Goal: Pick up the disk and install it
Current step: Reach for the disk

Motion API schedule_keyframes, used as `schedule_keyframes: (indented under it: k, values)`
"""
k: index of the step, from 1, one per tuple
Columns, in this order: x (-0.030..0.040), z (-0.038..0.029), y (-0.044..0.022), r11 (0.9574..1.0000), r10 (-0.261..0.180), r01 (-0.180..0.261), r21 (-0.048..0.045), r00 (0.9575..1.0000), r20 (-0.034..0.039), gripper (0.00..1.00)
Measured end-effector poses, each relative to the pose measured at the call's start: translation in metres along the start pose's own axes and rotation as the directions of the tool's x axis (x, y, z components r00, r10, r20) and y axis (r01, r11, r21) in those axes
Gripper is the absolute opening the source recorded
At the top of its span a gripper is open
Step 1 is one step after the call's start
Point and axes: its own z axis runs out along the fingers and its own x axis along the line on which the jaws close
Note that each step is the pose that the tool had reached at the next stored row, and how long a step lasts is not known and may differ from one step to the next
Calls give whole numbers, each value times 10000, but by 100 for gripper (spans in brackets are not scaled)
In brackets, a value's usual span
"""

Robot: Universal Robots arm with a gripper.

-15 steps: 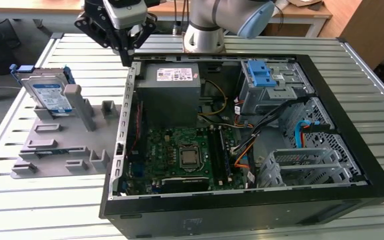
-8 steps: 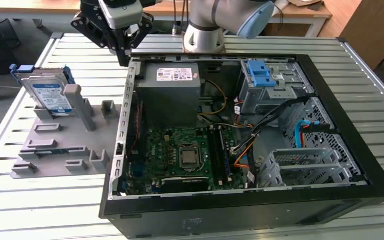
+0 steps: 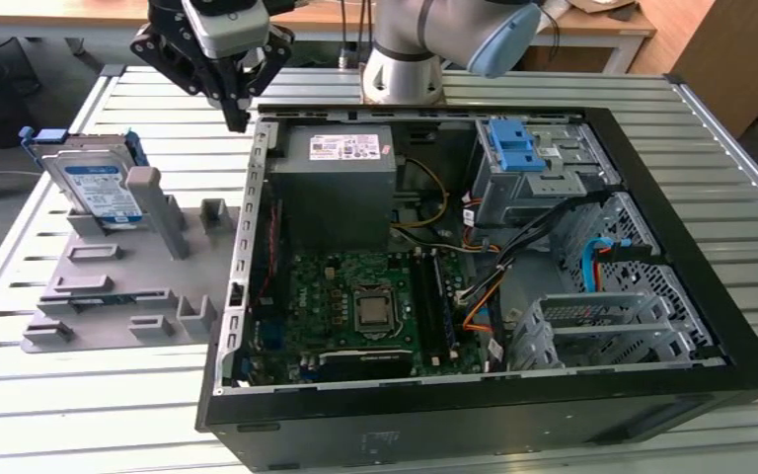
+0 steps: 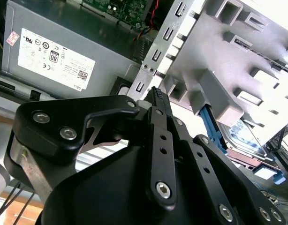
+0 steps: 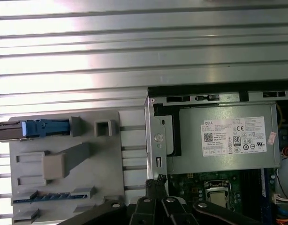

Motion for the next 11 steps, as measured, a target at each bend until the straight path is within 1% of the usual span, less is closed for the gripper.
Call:
schedule_keyframes:
  k: [11]
  values:
    - [104, 6, 7, 10000, 1, -1, 1, 10000, -15, 11]
